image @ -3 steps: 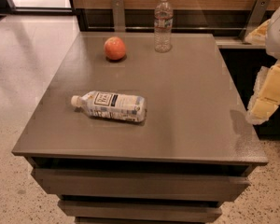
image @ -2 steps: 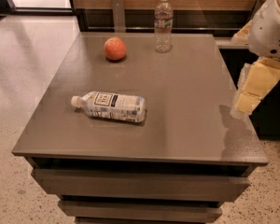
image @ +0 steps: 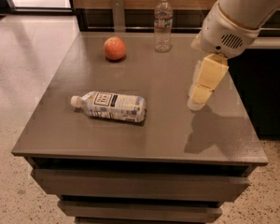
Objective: Place blue plastic bottle upright
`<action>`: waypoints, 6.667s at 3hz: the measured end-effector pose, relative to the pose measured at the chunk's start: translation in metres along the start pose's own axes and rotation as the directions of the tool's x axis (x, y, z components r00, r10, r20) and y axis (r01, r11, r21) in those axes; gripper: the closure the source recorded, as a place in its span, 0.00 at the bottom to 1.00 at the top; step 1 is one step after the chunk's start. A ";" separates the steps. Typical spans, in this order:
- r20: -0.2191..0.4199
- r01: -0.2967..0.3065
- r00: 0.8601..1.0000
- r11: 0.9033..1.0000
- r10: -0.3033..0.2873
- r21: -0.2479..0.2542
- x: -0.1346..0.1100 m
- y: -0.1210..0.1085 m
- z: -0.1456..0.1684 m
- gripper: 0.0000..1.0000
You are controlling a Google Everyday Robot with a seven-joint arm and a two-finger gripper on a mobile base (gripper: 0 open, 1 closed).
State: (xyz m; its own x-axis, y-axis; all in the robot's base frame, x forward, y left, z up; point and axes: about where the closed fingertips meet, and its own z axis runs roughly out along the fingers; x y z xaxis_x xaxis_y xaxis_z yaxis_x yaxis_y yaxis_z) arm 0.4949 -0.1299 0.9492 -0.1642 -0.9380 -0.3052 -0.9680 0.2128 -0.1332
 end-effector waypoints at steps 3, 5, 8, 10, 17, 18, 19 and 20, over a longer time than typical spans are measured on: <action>0.026 0.102 0.995 0.992 -0.100 -0.075 -0.066 0.002 0.043 0.00; -0.056 0.224 0.972 0.969 -0.230 -0.104 -0.130 0.012 0.079 0.00; -0.167 0.141 0.975 0.988 -0.148 -0.057 -0.169 0.033 0.116 0.00; -0.188 0.072 0.979 0.997 -0.076 -0.025 -0.173 0.039 0.144 0.00; -0.217 0.115 0.969 0.993 -0.118 -0.027 -0.186 0.043 0.175 0.88; -0.139 0.138 0.981 0.990 -0.139 -0.020 -0.194 0.037 0.157 1.00; -0.022 0.158 0.987 0.987 -0.158 -0.003 -0.204 0.029 0.129 1.00; 0.140 0.166 0.977 0.986 -0.163 -0.014 -0.209 0.022 0.110 1.00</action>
Offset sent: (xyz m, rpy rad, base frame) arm 0.0108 0.0303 -0.0125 0.0372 0.0366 0.0328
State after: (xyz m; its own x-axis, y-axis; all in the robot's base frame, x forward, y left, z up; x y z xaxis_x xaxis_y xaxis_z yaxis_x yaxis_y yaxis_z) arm 0.5290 0.1011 0.9062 0.0235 -0.9126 -0.4082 -0.9843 0.0502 -0.1690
